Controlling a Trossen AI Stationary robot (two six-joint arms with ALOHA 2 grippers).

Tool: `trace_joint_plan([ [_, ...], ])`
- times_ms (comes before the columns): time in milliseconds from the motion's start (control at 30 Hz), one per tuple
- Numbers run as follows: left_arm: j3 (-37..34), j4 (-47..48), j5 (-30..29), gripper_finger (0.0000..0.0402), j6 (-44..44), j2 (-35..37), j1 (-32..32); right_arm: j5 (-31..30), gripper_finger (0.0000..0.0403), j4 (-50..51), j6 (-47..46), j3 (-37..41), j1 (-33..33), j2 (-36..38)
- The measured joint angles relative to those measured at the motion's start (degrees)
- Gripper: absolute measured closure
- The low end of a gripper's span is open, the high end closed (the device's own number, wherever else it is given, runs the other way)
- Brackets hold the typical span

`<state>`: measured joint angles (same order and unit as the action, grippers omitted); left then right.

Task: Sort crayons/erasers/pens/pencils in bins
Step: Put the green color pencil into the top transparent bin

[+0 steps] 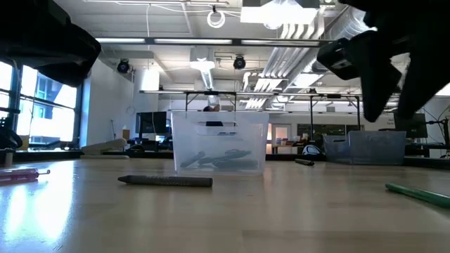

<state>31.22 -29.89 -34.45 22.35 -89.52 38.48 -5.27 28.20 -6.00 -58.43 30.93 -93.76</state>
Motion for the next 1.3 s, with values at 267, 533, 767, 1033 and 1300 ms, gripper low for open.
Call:
trace_joint_plan([
  [267, 0.00, -0.05, -0.05, 0.0401, -0.92, 0.00, -0.07, 2.09, 0.0277, -0.21, 3.67, 0.00, 2.86, -4.89],
  [533, 0.00, -0.33, 0.27, 0.0401, -1.51, 0.02, -0.07, 1.15, 0.0277, 3.08, 13.27, -5.29, 2.75, -10.97],
  [767, 0.00, -0.57, 0.36, 0.0401, -1.51, 0.02, -0.07, 5.41, 0.0284, 9.79, 17.80, -10.45, 0.55, -16.33],
  [1033, 0.00, -0.83, 0.60, 0.0401, -1.39, 0.02, -0.07, 5.99, 0.0351, 11.59, 15.80, -11.54, -0.12, -17.55],
  [1300, 0.00, -3.92, -3.09, 0.0400, 6.57, 0.04, -0.96, 7.72, 0.0388, 9.61, 2.36, -11.21, -1.68, -17.57],
])
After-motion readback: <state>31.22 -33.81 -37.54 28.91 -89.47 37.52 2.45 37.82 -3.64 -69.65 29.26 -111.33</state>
